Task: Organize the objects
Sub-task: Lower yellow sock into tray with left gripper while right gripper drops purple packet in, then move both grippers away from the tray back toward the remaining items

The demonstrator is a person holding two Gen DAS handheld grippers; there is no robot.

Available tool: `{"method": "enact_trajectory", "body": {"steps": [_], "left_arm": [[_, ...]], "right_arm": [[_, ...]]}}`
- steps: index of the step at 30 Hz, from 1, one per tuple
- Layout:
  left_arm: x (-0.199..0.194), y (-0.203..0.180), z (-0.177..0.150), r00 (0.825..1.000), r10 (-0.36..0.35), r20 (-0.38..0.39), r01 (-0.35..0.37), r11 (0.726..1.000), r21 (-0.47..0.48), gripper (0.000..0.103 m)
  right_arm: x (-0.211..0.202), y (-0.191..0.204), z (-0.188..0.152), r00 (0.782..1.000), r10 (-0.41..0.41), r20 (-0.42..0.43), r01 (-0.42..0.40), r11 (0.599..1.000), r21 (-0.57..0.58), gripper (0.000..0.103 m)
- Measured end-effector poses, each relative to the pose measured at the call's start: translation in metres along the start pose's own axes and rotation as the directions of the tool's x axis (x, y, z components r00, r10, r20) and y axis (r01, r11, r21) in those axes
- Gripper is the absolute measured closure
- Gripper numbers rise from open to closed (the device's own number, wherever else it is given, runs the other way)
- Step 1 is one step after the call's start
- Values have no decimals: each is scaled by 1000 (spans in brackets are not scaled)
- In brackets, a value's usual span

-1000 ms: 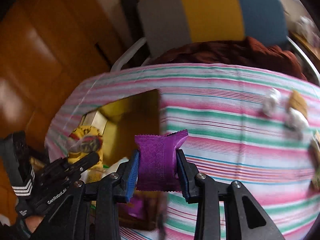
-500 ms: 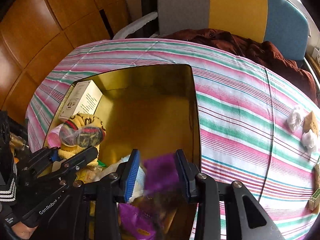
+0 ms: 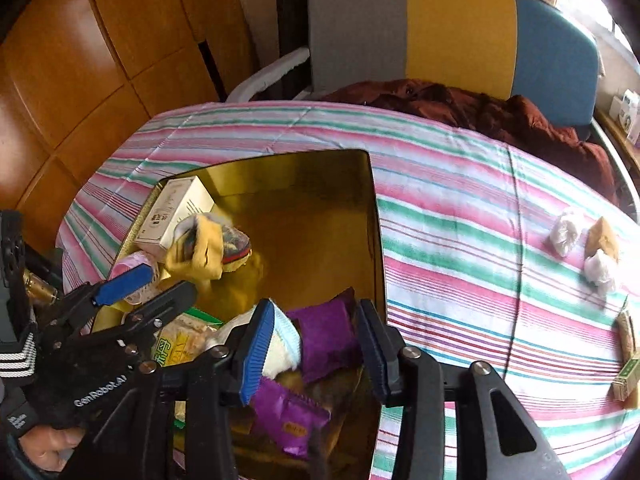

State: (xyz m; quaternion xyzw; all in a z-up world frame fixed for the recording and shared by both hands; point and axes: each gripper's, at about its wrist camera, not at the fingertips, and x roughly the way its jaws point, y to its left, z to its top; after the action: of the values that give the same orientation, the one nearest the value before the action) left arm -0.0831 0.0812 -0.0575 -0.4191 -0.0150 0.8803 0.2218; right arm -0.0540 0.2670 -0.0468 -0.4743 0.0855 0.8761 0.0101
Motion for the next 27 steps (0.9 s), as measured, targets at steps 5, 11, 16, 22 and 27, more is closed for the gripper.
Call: {"method": "enact_trajectory", "body": {"steps": [5,11,16,22,27], "left_arm": [[-28,0,0,998,18,67,-18,1000,-6,28],[-47,-5,-7,995,37,95,-40,999,22,26],[-54,-13,-13,993,44,107,-50,997,55,26],[-64,-27,-15,989,47,139,-62,993,106,25],[-71,-40,-17,986,37,164,-63,985,158,23]], "right_arm": [[-15,7,-7,998,-31,60,33,999,-21,46],[-22,12,-17,995,-43,95,45,999,-25,30],[-34,11,-23,988,-79,131,82,996,-21,29],[-50,4,-27,977,-121,175,123,992,3,29],[-58,-8,-29,973,-137,188,134,990,30,29]]}}
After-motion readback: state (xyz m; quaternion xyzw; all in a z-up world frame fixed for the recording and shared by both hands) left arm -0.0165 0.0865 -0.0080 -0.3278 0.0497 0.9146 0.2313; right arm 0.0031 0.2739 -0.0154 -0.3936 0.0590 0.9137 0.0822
